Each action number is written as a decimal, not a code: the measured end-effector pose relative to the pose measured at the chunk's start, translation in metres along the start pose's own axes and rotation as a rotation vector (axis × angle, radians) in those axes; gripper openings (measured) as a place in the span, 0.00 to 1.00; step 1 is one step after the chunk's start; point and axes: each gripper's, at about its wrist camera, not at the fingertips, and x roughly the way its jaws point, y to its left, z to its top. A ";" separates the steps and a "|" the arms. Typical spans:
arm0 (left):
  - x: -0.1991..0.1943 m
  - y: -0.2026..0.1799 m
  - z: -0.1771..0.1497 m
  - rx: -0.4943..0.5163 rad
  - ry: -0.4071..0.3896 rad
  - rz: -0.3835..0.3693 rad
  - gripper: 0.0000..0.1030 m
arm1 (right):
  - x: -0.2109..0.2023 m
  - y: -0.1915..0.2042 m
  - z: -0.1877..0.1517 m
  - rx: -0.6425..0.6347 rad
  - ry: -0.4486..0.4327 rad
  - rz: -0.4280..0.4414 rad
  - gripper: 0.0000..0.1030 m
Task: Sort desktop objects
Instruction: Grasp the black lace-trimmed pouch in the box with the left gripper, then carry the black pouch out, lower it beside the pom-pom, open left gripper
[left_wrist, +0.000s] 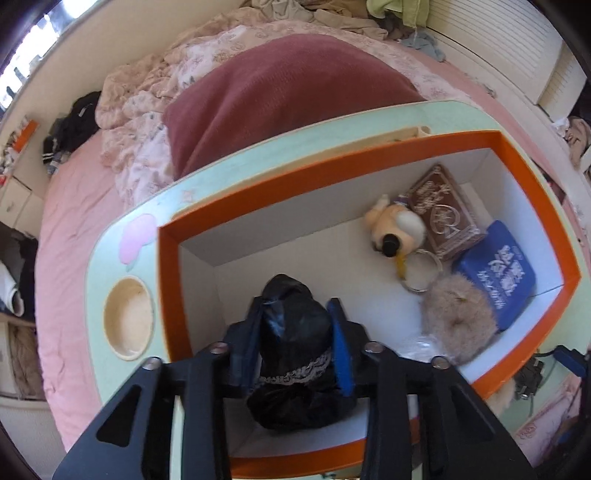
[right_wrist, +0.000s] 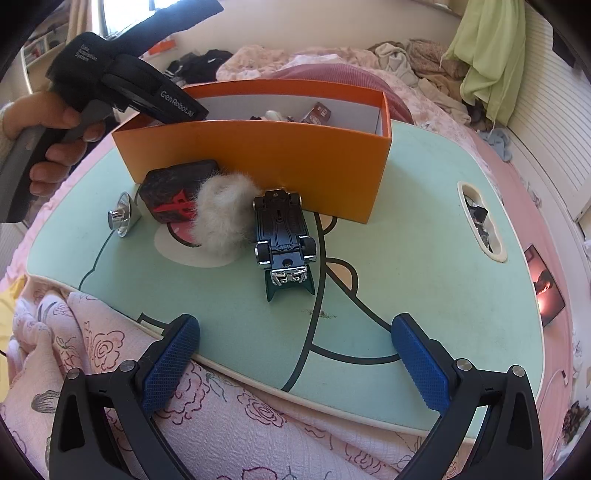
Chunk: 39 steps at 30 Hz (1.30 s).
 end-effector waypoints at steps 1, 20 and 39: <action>-0.002 0.004 0.001 -0.013 -0.011 -0.018 0.26 | 0.000 0.000 0.000 0.000 0.000 0.000 1.00; -0.100 0.003 -0.111 -0.092 -0.306 -0.434 0.24 | 0.001 -0.002 -0.005 -0.001 -0.001 0.001 1.00; -0.070 -0.005 -0.160 -0.110 -0.329 -0.487 0.44 | 0.000 -0.003 -0.009 -0.001 -0.004 0.002 1.00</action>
